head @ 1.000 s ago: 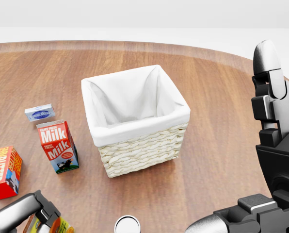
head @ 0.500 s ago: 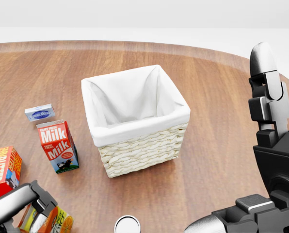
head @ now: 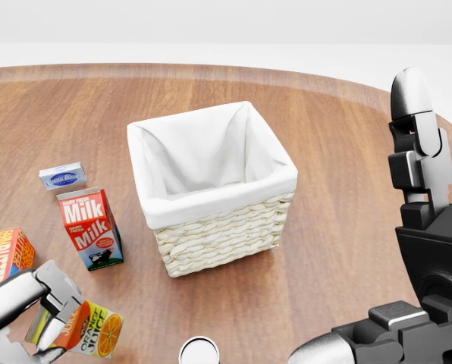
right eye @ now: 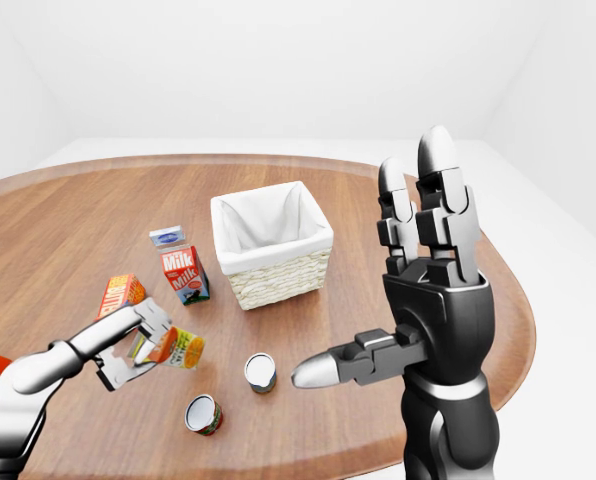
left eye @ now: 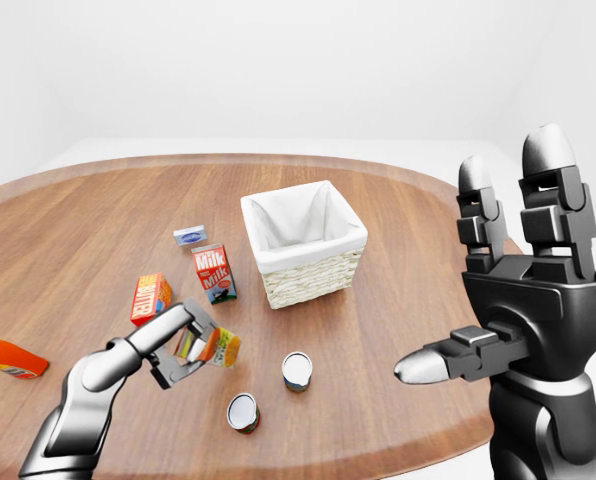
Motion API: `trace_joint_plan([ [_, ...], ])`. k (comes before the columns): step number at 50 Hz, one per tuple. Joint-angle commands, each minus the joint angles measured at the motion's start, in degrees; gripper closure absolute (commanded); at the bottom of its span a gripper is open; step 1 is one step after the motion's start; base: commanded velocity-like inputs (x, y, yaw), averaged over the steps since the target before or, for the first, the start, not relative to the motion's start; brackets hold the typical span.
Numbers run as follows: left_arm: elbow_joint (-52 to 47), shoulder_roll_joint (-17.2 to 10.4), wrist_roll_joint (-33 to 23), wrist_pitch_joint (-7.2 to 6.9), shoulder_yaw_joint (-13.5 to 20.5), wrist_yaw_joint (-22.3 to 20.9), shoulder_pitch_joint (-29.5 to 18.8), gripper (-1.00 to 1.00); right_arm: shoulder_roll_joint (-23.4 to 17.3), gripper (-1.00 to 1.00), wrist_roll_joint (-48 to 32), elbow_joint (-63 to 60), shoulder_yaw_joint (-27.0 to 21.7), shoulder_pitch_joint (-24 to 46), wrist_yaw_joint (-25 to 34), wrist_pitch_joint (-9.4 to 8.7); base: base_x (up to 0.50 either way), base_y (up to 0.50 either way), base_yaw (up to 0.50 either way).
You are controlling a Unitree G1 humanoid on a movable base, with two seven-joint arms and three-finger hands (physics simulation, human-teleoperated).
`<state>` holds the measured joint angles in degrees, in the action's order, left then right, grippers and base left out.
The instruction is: Pick up the orange juice, and put it in the basket.
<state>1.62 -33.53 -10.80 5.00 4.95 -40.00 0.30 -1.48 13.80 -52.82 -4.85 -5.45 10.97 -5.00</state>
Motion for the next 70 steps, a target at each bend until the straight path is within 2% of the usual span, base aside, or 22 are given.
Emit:
trace_joint_plan([
  [1,-5.6,-2.7,3.1,0.00,1.2,0.0,2.3,1.00,0.0,-1.00,0.1,0.2,0.1,0.1,-0.2,0.00,0.00,0.00,0.00],
  [10,-5.9,-4.2,4.5,0.00,2.2,0.0,2.4,1.00,0.0,-1.00,0.0,0.3,0.1,-0.2,0.0,0.00,0.00,0.00,0.00],
  [26,-13.9,-9.1,8.9,0.00,4.4,0.0,5.0,1.00,-0.1,-1.00,0.2,0.1,-0.2,0.0,-0.1,0.00,0.00,0.00,0.00],
  [40,-19.4,-9.9,11.2,0.00,6.1,0.0,8.0,1.00,-0.1,-1.00,0.5,-0.1,-0.7,0.3,-0.4,0.00,0.00,0.00,0.00],
  [50,-22.5,-9.5,12.3,0.00,9.3,0.0,12.8,1.00,0.0,-1.00,-0.1,0.1,0.0,0.0,-0.1,0.00,0.00,0.00,0.00],
  [60,-23.7,-12.0,14.1,0.00,11.4,0.0,11.7,1.00,0.0,-1.00,-0.2,0.2,0.2,-0.2,-0.1,0.00,0.00,0.00,0.00],
  [70,-27.6,-14.3,19.4,0.00,18.2,0.0,14.6,1.00,0.1,-1.00,-0.6,0.2,0.3,-0.3,-0.1,0.00,0.00,0.00,0.00],
])
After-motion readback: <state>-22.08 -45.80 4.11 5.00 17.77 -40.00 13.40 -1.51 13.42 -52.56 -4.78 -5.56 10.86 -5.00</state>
